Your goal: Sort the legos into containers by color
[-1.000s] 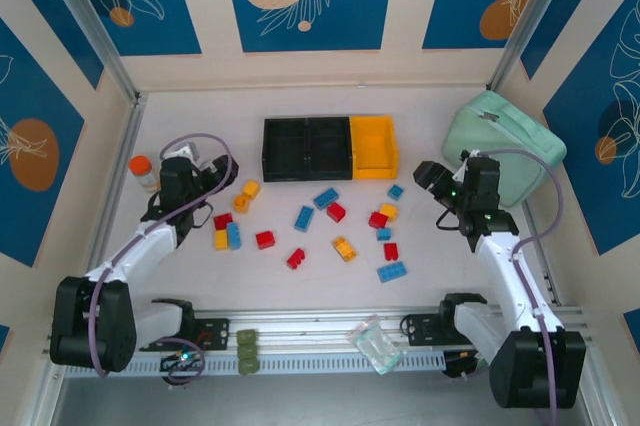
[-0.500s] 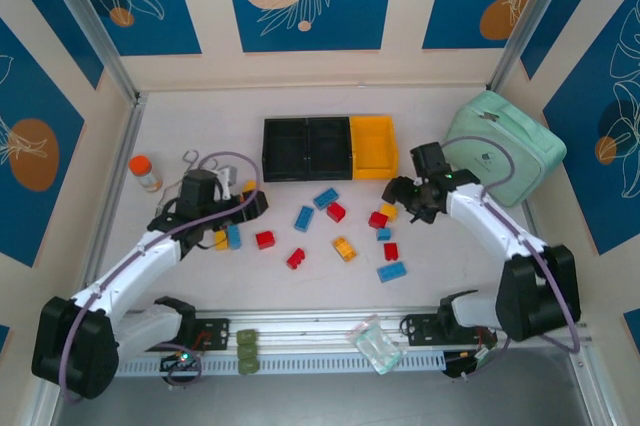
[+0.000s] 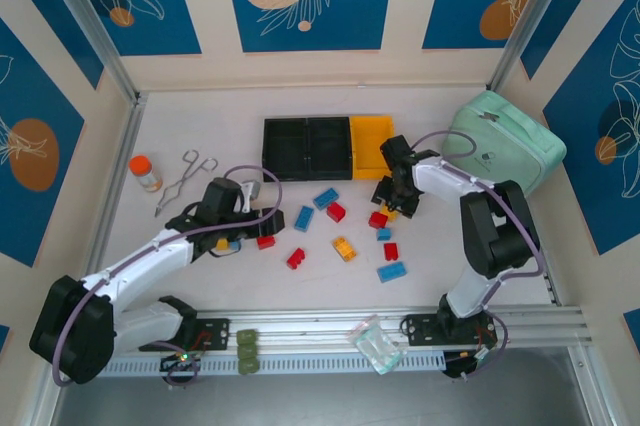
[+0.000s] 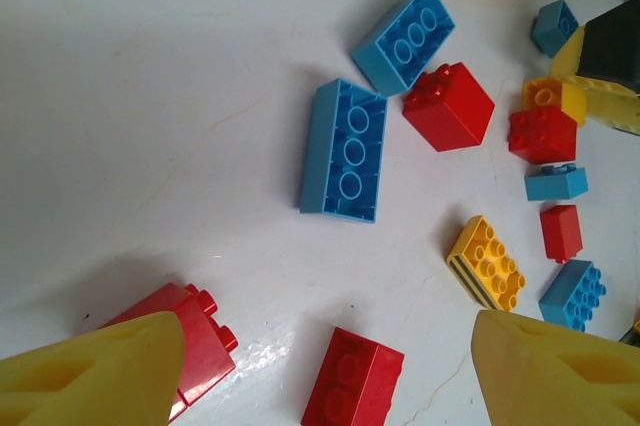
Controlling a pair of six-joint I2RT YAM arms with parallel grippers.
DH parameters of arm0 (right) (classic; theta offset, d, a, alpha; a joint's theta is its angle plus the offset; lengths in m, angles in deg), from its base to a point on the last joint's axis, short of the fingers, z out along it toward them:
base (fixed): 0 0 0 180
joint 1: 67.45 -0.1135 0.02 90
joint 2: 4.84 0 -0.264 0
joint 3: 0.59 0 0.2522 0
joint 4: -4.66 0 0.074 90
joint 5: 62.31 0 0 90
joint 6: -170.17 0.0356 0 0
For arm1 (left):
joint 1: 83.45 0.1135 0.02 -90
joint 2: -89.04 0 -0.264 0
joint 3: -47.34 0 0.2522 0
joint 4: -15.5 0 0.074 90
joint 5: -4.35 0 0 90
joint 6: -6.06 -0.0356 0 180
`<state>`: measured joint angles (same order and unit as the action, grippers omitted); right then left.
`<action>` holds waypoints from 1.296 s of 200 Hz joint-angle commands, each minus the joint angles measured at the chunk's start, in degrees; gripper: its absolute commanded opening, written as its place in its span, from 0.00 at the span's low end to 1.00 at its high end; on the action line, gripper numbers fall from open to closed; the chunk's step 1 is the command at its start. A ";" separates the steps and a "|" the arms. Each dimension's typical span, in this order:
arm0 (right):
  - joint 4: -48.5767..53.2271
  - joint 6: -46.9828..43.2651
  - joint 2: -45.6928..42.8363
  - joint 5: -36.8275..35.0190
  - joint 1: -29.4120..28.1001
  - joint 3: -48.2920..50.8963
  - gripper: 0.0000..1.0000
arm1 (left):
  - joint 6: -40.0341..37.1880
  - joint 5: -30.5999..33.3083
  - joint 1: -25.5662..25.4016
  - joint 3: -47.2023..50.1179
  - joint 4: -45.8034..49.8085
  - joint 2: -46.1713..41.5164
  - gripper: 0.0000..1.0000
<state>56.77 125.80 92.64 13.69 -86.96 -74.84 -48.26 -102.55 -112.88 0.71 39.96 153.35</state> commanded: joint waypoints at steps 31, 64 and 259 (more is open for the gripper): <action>1.86 0.20 0.24 -0.45 -1.04 -1.74 0.38 | 0.49 1.78 -0.79 1.05 -1.06 0.16 0.75; 3.66 -0.61 -4.06 -0.85 -1.58 -1.38 0.34 | 0.75 0.96 -0.79 0.37 -1.48 0.11 0.75; 12.17 -6.19 15.31 -5.06 0.21 -37.35 0.32 | 4.75 0.72 -0.80 -8.05 5.35 -3.75 0.76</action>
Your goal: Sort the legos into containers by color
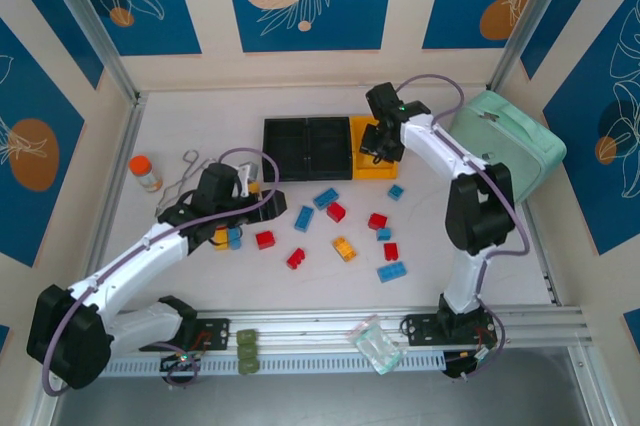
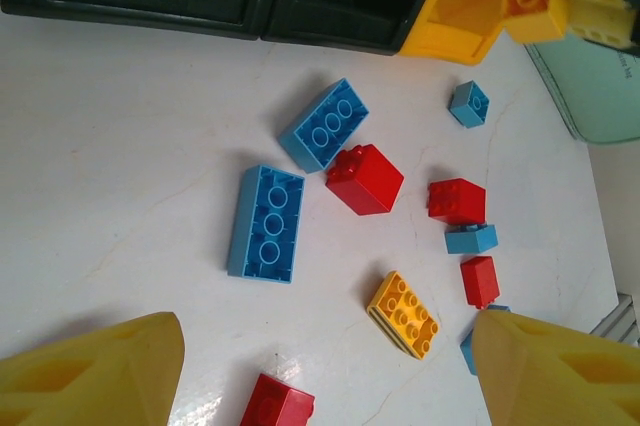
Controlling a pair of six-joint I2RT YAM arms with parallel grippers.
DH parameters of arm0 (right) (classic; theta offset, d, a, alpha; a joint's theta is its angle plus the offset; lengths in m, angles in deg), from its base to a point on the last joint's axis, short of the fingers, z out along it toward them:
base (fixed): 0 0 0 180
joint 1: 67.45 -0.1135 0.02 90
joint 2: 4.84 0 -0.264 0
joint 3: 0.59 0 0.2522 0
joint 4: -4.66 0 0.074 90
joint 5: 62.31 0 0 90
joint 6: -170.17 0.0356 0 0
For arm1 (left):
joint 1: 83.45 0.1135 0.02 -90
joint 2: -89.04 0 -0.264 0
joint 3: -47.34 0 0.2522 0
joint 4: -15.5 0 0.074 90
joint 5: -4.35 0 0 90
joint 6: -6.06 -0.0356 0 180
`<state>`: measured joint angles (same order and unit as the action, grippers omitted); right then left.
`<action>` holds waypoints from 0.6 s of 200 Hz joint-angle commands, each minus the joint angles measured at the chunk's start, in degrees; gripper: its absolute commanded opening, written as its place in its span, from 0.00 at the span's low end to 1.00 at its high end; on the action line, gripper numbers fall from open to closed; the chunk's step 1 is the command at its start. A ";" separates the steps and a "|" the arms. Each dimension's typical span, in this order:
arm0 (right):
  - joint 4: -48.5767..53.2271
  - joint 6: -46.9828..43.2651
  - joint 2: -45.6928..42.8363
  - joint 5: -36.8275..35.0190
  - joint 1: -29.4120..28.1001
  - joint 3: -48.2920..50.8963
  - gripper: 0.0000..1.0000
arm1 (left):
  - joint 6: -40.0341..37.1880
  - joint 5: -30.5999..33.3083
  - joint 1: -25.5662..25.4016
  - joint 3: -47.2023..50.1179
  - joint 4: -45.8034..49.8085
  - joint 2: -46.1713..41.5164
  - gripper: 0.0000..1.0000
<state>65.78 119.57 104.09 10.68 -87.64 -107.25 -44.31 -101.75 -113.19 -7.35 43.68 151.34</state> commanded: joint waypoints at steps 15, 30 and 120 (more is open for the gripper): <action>4.24 0.65 6.59 -3.51 1.04 -7.84 0.33 | 0.72 0.31 -0.53 0.11 2.36 -2.30 0.76; 5.26 1.03 9.01 -4.52 1.20 -10.28 0.33 | 0.53 0.79 -0.51 0.14 3.13 -2.79 0.76; 8.79 2.09 16.76 -6.14 1.02 -18.17 0.40 | 0.78 1.51 -0.54 0.84 4.35 -3.21 0.76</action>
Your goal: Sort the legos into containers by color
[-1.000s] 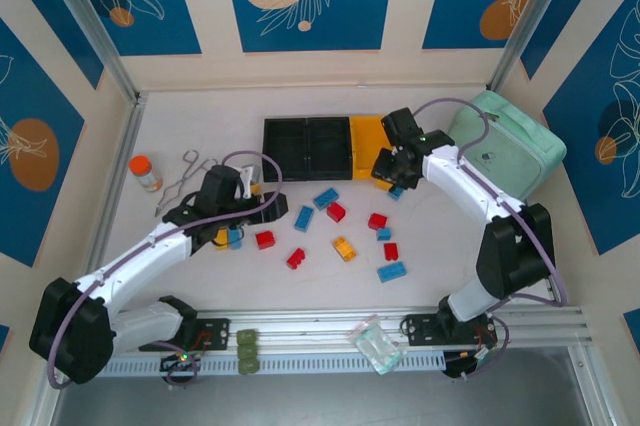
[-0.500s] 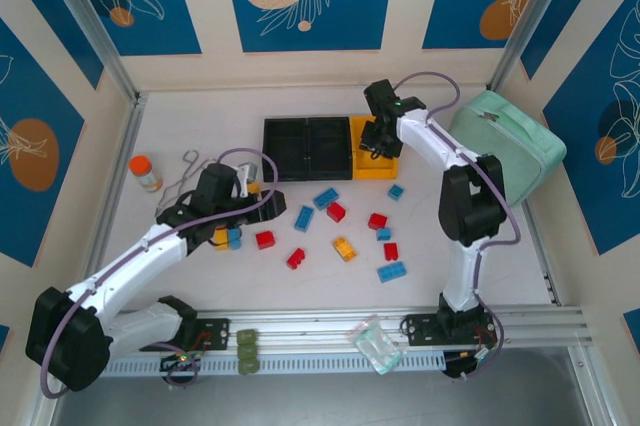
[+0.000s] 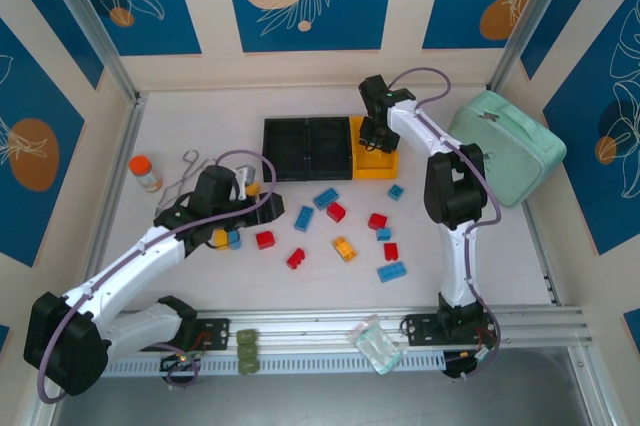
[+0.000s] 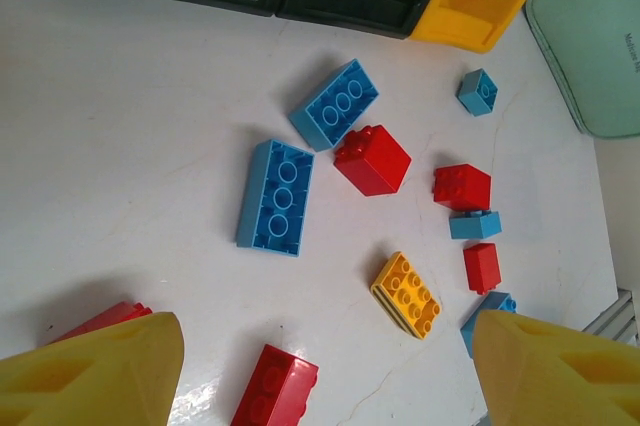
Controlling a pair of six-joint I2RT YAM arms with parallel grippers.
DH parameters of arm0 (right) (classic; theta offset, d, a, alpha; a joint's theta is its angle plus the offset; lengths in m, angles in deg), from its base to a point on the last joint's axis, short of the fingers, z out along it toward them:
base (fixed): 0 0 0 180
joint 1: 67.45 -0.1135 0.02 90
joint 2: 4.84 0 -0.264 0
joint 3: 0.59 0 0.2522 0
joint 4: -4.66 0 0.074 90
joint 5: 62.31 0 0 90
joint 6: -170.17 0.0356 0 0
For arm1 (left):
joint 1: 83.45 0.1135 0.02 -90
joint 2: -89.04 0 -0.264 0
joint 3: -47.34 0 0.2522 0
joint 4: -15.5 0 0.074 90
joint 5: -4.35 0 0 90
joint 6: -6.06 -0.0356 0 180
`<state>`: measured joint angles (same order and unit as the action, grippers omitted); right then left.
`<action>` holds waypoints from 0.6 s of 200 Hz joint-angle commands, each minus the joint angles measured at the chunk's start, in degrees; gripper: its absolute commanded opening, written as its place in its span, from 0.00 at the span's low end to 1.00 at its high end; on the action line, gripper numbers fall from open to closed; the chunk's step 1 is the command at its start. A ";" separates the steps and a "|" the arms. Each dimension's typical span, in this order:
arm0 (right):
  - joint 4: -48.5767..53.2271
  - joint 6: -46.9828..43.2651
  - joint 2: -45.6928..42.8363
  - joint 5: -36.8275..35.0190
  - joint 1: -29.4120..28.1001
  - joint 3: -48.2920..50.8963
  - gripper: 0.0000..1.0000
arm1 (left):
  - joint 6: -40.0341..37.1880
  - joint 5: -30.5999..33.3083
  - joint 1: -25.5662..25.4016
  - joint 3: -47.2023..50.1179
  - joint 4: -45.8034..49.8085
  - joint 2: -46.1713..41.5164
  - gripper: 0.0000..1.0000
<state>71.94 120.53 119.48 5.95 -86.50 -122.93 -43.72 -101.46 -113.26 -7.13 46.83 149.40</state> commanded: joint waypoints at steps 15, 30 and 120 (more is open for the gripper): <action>2.86 1.30 1.75 -1.05 -0.17 -2.94 0.41 | 0.20 1.38 -0.44 0.64 1.37 -1.46 0.76; 3.08 1.43 1.90 -1.35 -0.29 -3.48 0.46 | 0.20 1.45 -0.46 0.71 1.55 -1.45 0.76; 1.52 1.21 -6.18 -0.48 -2.02 -0.19 0.59 | 0.55 1.40 -0.45 0.84 1.60 -1.33 0.77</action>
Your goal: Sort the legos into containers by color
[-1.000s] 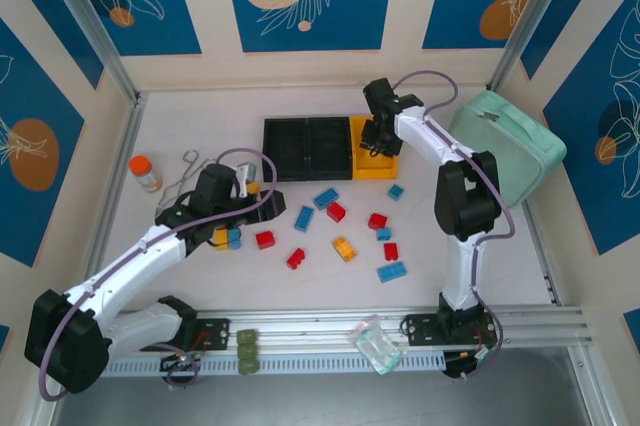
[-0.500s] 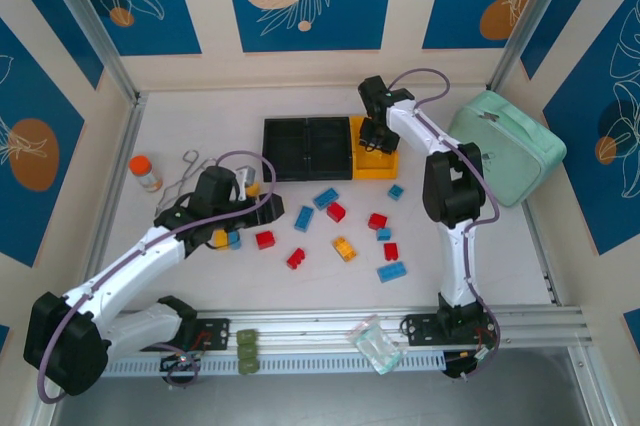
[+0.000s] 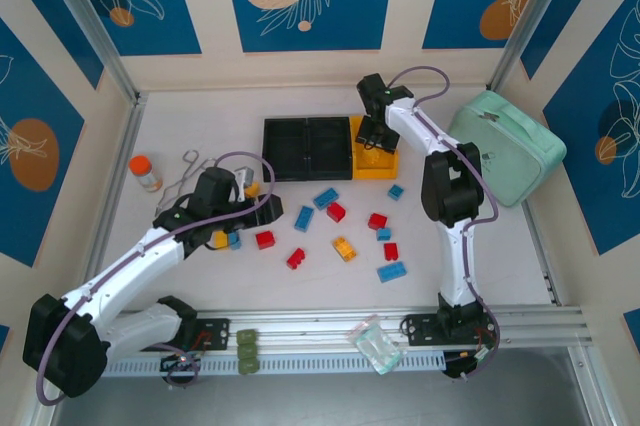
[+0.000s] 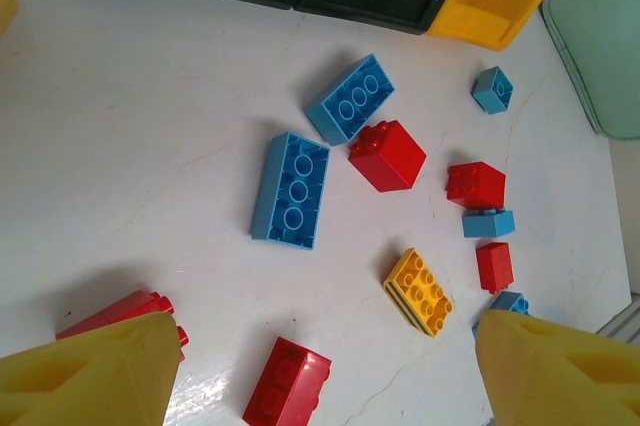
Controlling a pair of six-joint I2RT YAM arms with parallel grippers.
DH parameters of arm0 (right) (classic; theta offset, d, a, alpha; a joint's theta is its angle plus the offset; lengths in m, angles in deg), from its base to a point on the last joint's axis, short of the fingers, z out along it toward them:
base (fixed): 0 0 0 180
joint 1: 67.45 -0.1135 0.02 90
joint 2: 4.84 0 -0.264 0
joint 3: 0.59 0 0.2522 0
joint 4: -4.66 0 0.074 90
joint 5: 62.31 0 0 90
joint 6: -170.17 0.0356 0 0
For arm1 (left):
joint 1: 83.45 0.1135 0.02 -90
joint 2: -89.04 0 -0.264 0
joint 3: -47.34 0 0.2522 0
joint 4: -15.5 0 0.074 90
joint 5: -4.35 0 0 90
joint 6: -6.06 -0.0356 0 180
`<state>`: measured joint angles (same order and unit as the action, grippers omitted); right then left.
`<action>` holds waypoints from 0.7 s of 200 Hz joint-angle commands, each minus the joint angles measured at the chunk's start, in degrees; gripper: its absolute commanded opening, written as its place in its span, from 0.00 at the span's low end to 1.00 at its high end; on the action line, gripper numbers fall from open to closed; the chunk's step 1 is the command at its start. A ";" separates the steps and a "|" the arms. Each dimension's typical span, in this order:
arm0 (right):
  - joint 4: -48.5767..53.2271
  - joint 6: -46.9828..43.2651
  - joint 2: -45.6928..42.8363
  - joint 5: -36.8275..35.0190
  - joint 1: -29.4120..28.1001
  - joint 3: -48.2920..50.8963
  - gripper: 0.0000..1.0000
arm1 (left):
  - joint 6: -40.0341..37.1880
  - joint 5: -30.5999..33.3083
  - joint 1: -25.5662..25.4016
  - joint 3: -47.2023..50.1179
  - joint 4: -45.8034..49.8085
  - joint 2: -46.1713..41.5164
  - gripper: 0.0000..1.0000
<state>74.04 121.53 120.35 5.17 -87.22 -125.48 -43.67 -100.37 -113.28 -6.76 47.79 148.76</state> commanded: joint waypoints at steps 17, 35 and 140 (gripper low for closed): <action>-2.97 0.21 -12.07 1.08 -2.10 7.68 0.58 | 0.34 -0.10 -0.49 0.54 0.71 -0.23 0.77; -5.69 -0.04 -17.92 2.30 -3.21 14.61 0.58 | -0.18 -0.81 -0.50 0.57 0.56 0.29 0.76; -8.63 1.55 -39.05 5.22 -7.17 45.28 0.65 | -2.16 -6.25 -3.02 0.14 -3.76 7.51 0.75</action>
<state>65.58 121.42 83.02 8.99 -93.71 -83.91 -43.98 -103.71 -114.52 -6.74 46.80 154.86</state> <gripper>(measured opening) 0.650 0.748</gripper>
